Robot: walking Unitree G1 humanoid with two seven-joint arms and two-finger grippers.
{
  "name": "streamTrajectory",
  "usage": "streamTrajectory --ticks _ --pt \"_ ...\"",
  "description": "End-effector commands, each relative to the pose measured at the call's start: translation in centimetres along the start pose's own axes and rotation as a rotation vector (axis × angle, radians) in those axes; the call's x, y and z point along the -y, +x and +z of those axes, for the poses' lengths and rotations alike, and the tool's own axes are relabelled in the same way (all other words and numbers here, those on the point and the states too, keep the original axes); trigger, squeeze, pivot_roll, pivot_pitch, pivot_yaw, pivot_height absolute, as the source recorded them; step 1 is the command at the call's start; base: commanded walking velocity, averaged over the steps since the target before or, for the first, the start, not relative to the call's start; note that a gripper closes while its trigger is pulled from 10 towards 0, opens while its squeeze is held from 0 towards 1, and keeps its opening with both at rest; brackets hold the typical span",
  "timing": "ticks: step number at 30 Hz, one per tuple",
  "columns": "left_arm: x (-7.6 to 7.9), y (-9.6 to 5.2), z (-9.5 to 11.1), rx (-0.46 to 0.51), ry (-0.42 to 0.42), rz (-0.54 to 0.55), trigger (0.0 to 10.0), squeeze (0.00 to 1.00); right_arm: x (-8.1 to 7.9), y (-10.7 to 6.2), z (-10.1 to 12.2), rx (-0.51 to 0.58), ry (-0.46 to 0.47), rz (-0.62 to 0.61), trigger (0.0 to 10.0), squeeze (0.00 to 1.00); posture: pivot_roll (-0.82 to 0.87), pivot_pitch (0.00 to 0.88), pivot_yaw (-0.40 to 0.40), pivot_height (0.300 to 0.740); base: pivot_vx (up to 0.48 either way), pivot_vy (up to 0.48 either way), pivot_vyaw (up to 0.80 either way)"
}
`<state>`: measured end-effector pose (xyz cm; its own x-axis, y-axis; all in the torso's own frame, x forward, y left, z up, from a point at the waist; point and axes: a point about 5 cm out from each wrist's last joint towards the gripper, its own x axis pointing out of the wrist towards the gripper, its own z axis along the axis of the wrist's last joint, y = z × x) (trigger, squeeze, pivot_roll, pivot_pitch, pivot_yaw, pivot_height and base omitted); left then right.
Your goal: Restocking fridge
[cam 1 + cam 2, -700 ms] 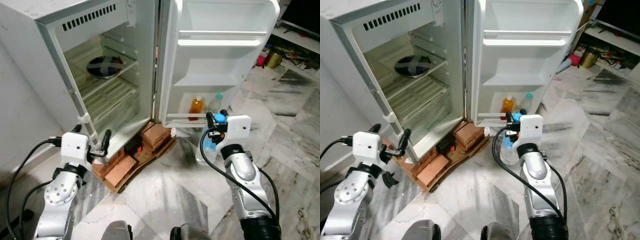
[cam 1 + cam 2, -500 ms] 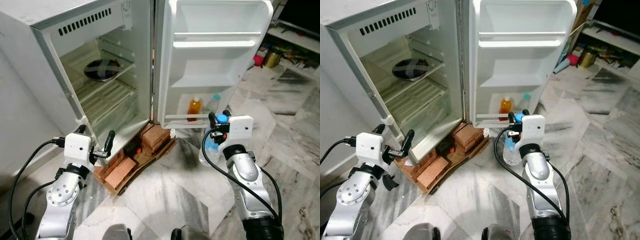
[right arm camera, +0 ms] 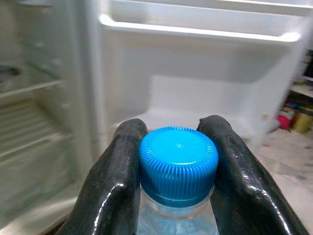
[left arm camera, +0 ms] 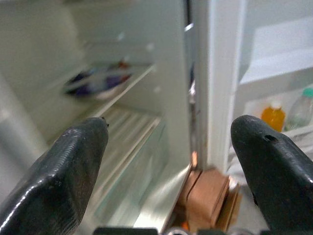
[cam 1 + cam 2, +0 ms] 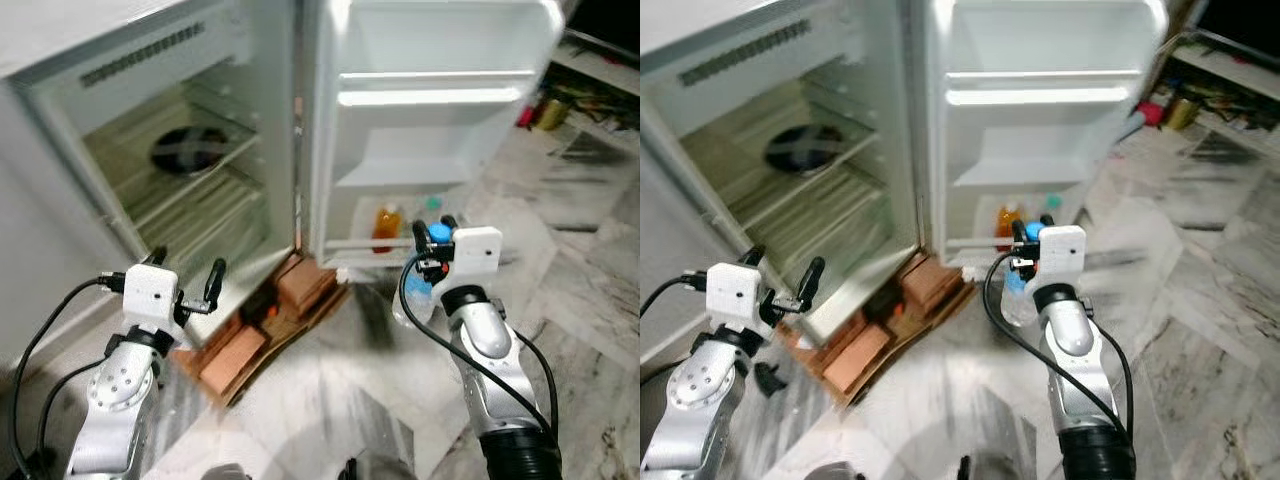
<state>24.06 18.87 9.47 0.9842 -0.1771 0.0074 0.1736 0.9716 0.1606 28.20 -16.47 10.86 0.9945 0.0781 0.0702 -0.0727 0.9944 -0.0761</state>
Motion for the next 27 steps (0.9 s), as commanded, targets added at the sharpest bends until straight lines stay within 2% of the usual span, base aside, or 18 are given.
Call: streamTrajectory --ticks 1,12,27 --pt "0.32 -0.11 -0.12 -0.004 0.003 -0.015 10.0 0.00 0.42 0.15 0.32 0.017 -0.005 -0.021 10.0 0.00 0.06 0.075 -0.040 0.740 0.431 0.000 0.00" --pt "0.31 -0.05 -0.19 -0.005 -0.018 -0.004 10.0 0.00 0.33 0.21 0.24 0.014 -0.004 -0.014 10.0 0.00 0.06 0.078 -0.042 0.740 0.450 0.000 0.00" --pt "0.20 0.05 -0.21 -0.009 -0.015 0.015 10.0 0.00 -0.10 0.35 0.35 0.022 0.027 0.008 10.0 0.00 0.06 0.078 -0.044 0.740 0.000 0.000 0.00"
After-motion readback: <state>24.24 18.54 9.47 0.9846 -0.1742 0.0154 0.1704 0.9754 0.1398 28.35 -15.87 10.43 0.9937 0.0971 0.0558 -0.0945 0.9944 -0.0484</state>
